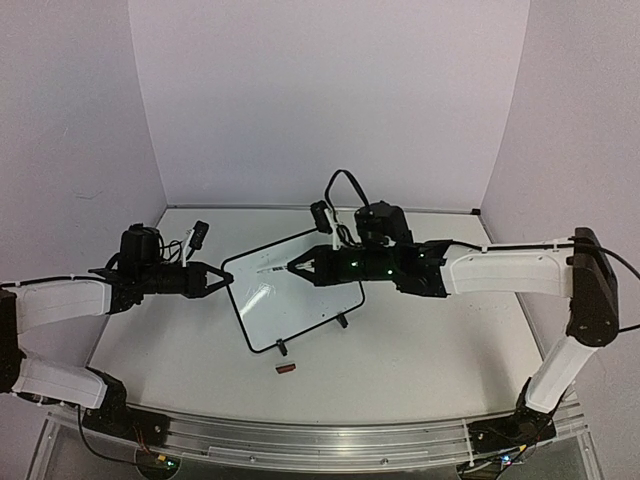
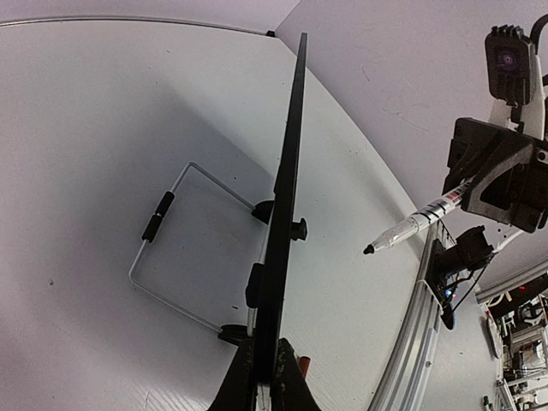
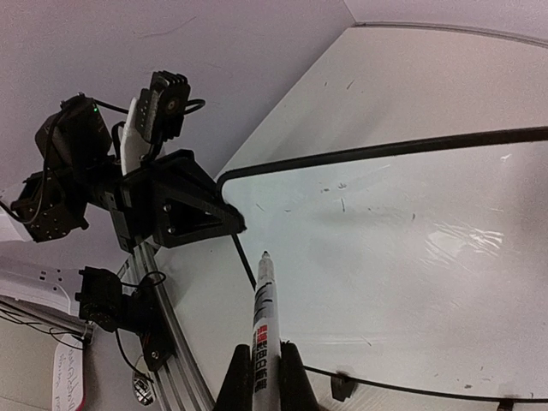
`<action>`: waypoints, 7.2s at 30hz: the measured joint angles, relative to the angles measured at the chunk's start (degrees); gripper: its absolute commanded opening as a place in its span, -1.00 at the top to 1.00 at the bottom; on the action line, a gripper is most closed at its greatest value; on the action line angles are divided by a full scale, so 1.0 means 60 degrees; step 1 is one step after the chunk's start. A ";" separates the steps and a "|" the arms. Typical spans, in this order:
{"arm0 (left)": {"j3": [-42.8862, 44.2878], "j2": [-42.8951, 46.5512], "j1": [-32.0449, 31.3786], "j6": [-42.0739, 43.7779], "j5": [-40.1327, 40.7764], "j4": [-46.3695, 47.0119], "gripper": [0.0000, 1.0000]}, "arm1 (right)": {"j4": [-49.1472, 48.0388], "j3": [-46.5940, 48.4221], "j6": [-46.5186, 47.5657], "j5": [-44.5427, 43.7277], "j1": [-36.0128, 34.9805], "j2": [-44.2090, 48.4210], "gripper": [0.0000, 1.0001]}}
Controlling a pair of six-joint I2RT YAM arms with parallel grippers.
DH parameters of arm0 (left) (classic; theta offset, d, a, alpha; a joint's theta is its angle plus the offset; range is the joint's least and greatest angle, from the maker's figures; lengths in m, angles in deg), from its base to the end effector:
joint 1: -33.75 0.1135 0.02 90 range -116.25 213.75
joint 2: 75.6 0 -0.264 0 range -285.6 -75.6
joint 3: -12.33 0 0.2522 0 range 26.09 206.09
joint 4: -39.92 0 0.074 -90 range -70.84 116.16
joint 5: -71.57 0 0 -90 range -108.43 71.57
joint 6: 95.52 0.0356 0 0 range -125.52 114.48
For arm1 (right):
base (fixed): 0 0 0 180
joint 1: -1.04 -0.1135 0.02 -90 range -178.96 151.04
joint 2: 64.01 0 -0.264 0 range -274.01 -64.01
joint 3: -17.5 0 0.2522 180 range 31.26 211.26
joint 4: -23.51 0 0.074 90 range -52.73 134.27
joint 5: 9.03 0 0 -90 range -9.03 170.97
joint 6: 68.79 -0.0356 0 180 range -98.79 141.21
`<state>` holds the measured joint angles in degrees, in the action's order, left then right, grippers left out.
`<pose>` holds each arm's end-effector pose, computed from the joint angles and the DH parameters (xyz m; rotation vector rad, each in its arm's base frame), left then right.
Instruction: Write a sentence on the whiteboard
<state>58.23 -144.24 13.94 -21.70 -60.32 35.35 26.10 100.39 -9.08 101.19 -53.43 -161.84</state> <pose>0.2231 -0.1056 0.2158 0.5422 2.0325 -1.1313 0.2236 0.3344 0.2777 -0.6989 1.9698 1.2967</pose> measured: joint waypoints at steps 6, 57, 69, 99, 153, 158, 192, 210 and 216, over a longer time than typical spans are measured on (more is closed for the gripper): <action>-0.0004 0.0000 0.0000 0.0012 -0.0004 -0.0002 1.00 | -0.0478 0.0629 -0.0113 0.0464 -0.0018 -0.0749 1.00; -0.0004 0.0000 0.0043 0.0146 0.0000 -0.0039 1.00 | -0.0848 0.1059 -0.0580 0.0849 -0.0053 -0.1989 1.00; -0.0004 0.0001 0.0044 0.0204 -0.0008 -0.0040 1.00 | -0.0922 0.0523 -0.0657 0.1108 -0.0074 -0.1772 1.00; -0.0004 0.0018 0.0044 0.0208 -0.0011 -0.0044 1.00 | -0.1560 0.0475 -0.0971 0.0453 -0.0037 -0.1339 1.00; -0.0004 0.0018 0.0044 0.0222 0.0005 -0.0069 1.00 | -0.1402 0.0686 -0.1072 0.0806 -0.0012 -0.1975 1.00; -0.0004 0.0018 0.0044 0.0226 0.0004 -0.0072 1.00 | -0.1410 0.0396 -0.1070 0.0577 -0.0019 -0.1819 1.00; -0.0004 0.0018 0.0044 0.0233 -0.0006 -0.0086 1.00 | -0.1979 -0.0258 -0.1109 0.0321 -0.0008 -0.1043 1.00; -0.0004 0.0018 0.0044 0.0244 -0.0004 -0.0113 1.00 | -0.1842 -0.0086 -0.1208 0.0076 0.0028 -0.1430 1.00; -0.0004 0.0018 0.0044 0.0244 0.0000 -0.0113 1.00 | -0.1833 -0.0086 -0.1208 0.0007 0.0028 -0.1430 1.00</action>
<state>58.21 -144.13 14.20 -20.24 -60.32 34.67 15.10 99.88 -16.33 101.24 -53.26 -170.42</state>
